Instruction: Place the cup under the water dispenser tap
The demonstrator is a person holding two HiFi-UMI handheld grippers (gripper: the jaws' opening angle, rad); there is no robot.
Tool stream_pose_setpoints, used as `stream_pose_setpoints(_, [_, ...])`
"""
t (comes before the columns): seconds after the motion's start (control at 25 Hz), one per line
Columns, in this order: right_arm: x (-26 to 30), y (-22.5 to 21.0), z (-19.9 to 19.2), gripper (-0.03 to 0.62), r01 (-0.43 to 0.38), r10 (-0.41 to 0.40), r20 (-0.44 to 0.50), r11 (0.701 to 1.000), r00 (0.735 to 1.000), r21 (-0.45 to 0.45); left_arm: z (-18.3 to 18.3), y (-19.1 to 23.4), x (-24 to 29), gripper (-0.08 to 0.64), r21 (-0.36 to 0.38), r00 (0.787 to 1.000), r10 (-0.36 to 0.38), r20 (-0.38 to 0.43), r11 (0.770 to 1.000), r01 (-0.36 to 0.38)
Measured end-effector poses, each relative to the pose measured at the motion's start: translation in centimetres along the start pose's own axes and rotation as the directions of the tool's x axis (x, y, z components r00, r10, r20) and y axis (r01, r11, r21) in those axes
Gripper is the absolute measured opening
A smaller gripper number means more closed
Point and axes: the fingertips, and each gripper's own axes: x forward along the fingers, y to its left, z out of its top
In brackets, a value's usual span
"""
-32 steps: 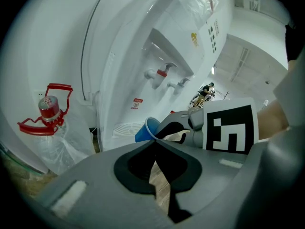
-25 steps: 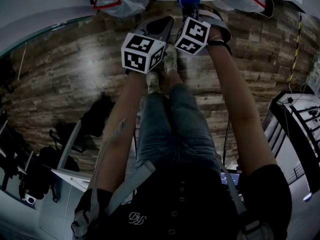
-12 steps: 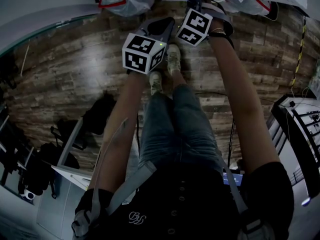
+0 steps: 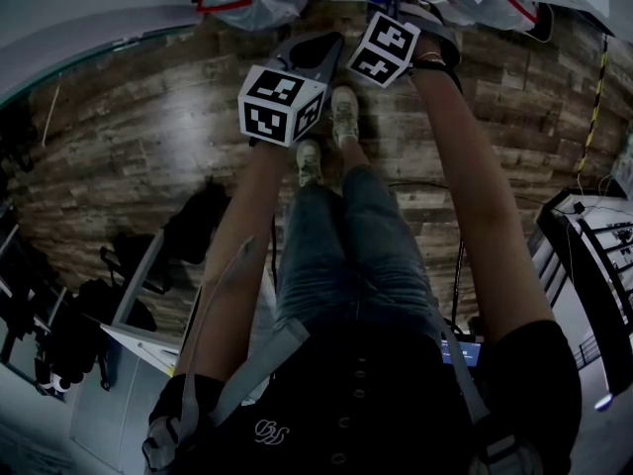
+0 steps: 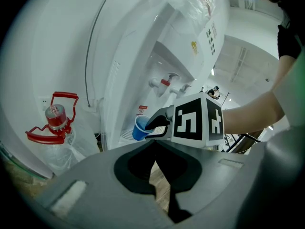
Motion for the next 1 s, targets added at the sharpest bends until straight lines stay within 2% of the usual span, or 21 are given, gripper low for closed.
stream_pose_setpoints(0.16, [-0.7,-0.1,0.1,0.104,0.007,-0.008,0.006,1.000,1.000,0.020,0.1,-0.3,-0.2,0.005,0.006,1.000,-0.010,-0.004,1.000,0.010])
stream_pose_setpoints(0.56, [-5.4,-0.8,1.5,0.104,0.079,-0.084,0.070,0.994,0.994,0.073,0.8,-3.2,-1.7,0.005,0.048,0.999,-0.042,-0.009,0.998,0.043])
stream_pose_setpoints(1.0, [-13.1,0.8,3.3,0.106,0.124,-0.139,0.122,0.984,0.983,0.125,1.6,-6.3,-6.8,0.005,0.090,0.998,-0.055,0.008,0.994,0.054])
